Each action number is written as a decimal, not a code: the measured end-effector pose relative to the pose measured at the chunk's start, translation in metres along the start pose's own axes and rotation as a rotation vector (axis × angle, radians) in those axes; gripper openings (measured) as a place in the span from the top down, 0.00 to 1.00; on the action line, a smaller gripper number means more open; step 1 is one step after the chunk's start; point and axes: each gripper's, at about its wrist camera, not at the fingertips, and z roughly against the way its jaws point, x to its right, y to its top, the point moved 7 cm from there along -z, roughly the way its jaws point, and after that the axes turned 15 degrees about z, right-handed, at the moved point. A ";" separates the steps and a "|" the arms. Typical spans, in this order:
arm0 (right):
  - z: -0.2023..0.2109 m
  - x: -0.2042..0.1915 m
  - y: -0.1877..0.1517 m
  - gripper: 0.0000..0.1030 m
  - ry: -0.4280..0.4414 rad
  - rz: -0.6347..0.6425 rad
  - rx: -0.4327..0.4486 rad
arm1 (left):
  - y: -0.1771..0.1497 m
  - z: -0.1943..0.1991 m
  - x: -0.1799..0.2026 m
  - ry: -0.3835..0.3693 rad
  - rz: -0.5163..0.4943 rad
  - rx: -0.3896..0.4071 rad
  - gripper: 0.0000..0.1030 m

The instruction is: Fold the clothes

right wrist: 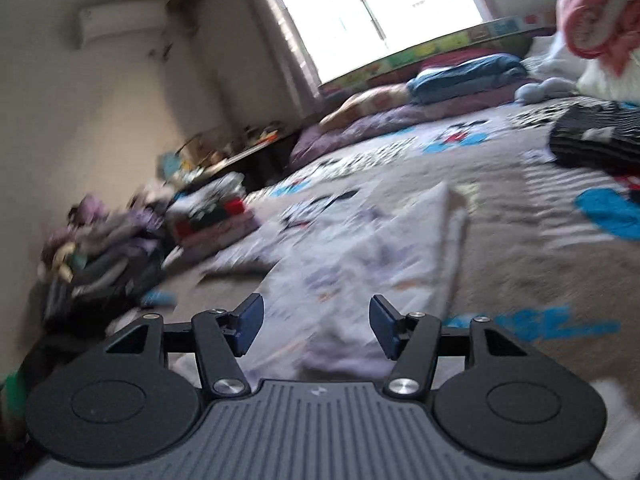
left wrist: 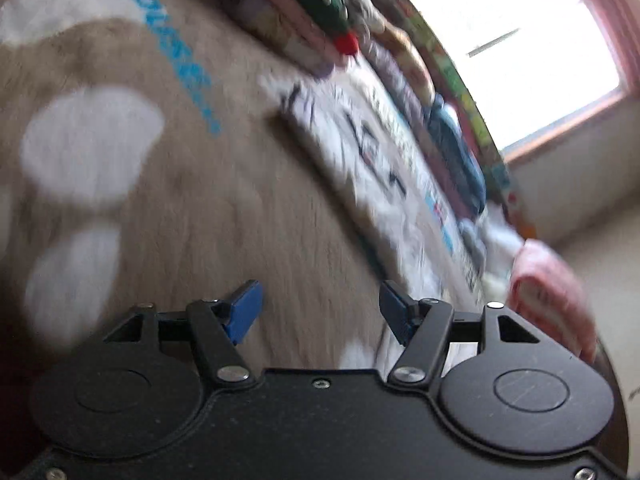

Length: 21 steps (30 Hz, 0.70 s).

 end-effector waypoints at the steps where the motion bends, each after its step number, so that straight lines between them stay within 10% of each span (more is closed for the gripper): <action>1: -0.001 -0.010 -0.002 0.42 0.012 0.016 -0.011 | 0.010 -0.003 -0.001 -0.008 0.018 0.016 0.38; 14: -0.008 -0.056 -0.003 0.27 0.117 -0.069 -0.067 | 0.072 -0.087 0.013 -0.017 0.042 0.110 0.41; 15: -0.009 -0.053 -0.003 0.27 0.120 -0.085 -0.077 | 0.072 -0.091 0.016 -0.018 0.031 0.107 0.43; 17: -0.008 -0.047 -0.002 0.27 0.139 -0.130 -0.069 | 0.072 -0.095 0.025 -0.030 -0.009 0.098 0.88; 21: -0.012 -0.036 0.000 0.27 0.163 -0.203 -0.047 | 0.060 -0.085 0.059 -0.068 -0.162 0.115 0.90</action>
